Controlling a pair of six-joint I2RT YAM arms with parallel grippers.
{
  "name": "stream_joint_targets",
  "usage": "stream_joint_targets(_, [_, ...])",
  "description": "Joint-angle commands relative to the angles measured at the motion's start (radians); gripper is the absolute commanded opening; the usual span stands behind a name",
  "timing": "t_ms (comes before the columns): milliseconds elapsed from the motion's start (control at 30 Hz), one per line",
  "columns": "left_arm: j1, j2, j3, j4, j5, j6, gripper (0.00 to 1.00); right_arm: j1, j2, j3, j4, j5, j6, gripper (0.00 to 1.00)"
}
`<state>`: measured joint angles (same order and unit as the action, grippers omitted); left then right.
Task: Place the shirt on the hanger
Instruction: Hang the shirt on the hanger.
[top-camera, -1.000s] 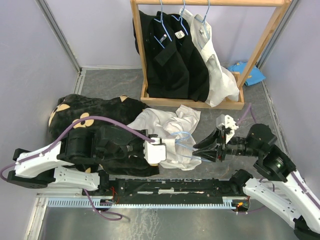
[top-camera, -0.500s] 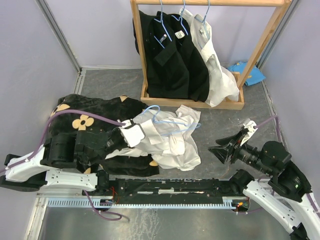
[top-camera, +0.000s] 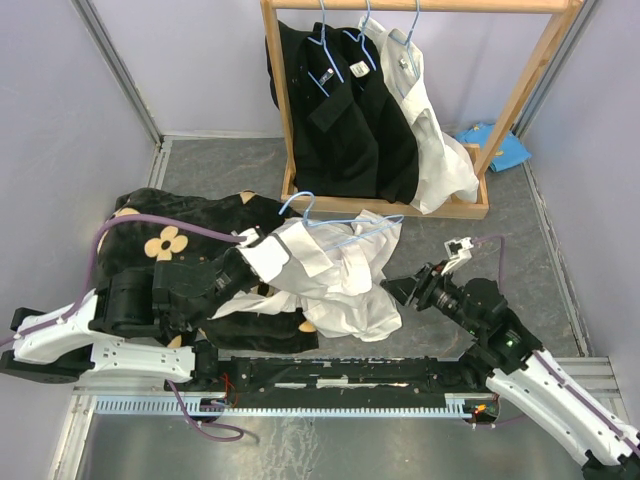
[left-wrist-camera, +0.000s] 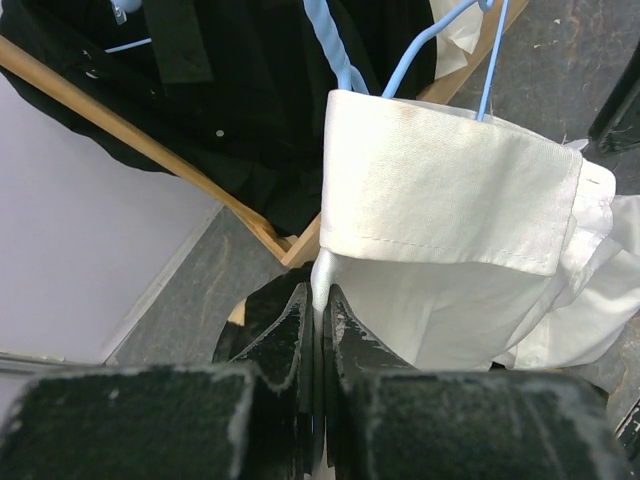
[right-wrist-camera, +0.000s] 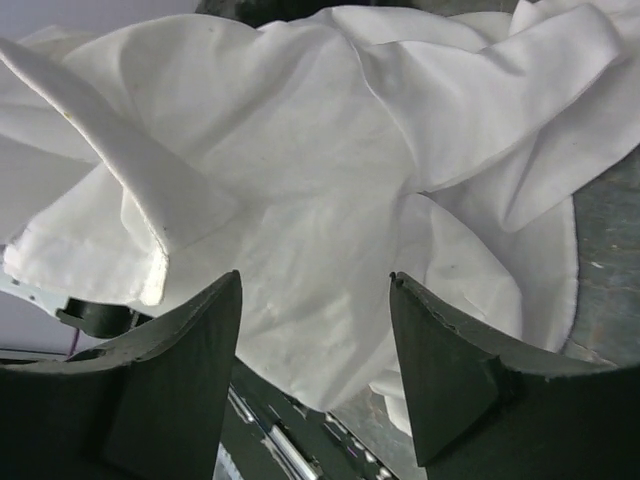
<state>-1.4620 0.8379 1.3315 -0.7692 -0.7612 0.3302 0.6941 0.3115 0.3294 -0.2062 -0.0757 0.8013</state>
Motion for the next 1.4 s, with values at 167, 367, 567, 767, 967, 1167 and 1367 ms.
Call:
stream_joint_targets(167, [-0.005,0.010,-0.018,0.119,-0.013,-0.017,0.03,0.052,0.049,-0.083,0.501,0.084,0.178,0.72])
stream_joint_targets(367, [-0.004,0.012,-0.035,0.141,-0.009,-0.006,0.03,0.136,0.119,-0.092,0.523,0.149,0.188,0.72])
stream_joint_targets(567, [-0.004,0.013,-0.036,0.143,-0.016,-0.004,0.03,0.254,0.212,-0.116,0.566,0.269,0.197,0.68])
stream_joint_targets(767, [-0.004,0.009,-0.051,0.132,-0.020,-0.026,0.03,0.332,0.315,-0.122,0.708,0.307,0.177,0.58])
stream_joint_targets(967, [-0.005,-0.003,-0.069,0.119,-0.014,-0.052,0.03,0.334,0.203,-0.084,0.525,0.370,0.138,0.08])
stream_joint_targets(1167, [-0.004,-0.040,-0.107,0.134,-0.010,-0.058,0.03,0.333,0.025,0.027,0.115,0.573,0.119,0.00])
stream_joint_targets(1367, [-0.004,-0.083,-0.129,0.166,0.049,-0.047,0.03,0.332,0.023,0.279,-0.305,0.710,0.054,0.00])
